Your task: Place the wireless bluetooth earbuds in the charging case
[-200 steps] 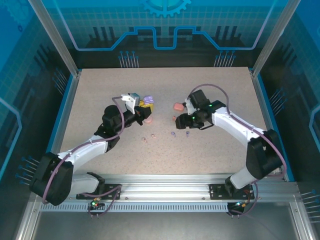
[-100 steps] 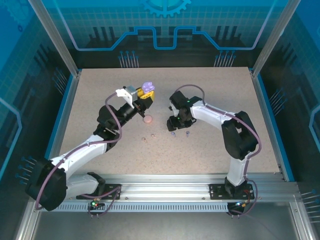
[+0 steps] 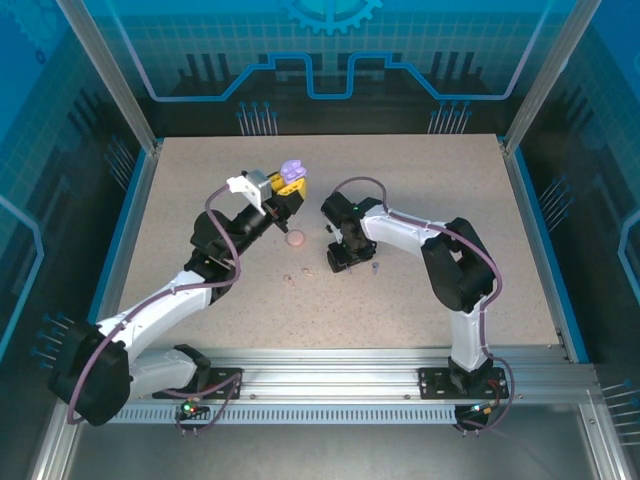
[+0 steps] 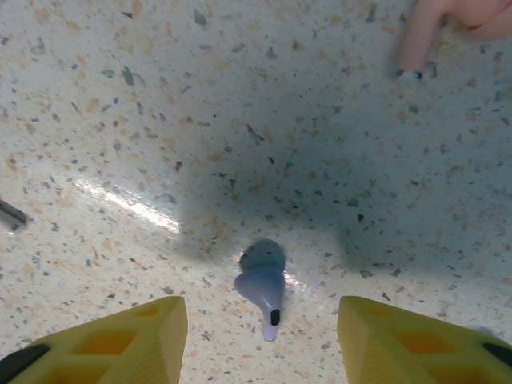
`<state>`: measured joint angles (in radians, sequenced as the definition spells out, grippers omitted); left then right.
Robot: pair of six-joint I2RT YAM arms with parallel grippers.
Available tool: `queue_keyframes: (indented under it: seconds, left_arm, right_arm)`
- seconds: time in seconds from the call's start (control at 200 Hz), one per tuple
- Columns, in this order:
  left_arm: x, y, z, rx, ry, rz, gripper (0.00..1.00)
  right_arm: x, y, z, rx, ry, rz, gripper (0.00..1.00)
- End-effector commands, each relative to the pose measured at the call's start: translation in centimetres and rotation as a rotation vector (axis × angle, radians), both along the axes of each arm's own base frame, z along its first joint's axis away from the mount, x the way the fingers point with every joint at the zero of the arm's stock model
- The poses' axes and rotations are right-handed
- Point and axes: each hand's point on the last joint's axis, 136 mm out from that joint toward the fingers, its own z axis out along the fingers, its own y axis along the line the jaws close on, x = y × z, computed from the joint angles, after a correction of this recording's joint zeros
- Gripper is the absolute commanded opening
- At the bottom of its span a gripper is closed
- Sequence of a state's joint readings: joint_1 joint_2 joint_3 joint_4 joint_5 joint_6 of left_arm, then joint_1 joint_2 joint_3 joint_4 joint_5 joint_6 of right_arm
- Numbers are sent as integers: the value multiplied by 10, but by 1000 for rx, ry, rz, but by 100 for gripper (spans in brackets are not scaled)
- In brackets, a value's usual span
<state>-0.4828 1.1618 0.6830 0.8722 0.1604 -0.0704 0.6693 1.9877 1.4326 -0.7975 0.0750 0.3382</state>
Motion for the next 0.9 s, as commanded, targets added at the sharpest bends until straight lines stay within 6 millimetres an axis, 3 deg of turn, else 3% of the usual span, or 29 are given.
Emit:
queue_keyframes:
  seconds: [0.0,0.455,0.895]
  left_arm:
    - [-8,5,25,-16,-70,20,0]
    - [-7,5,23,-14,-62,20,0]
    - [-8,5,24,-10,-66,22,0]
  right_arm:
    - [-4,-2,-4,-42,13,22,50]
    - [2,6,-15,-38,32,36,43]
    - [-4,1,-19,-50,45,39,33]
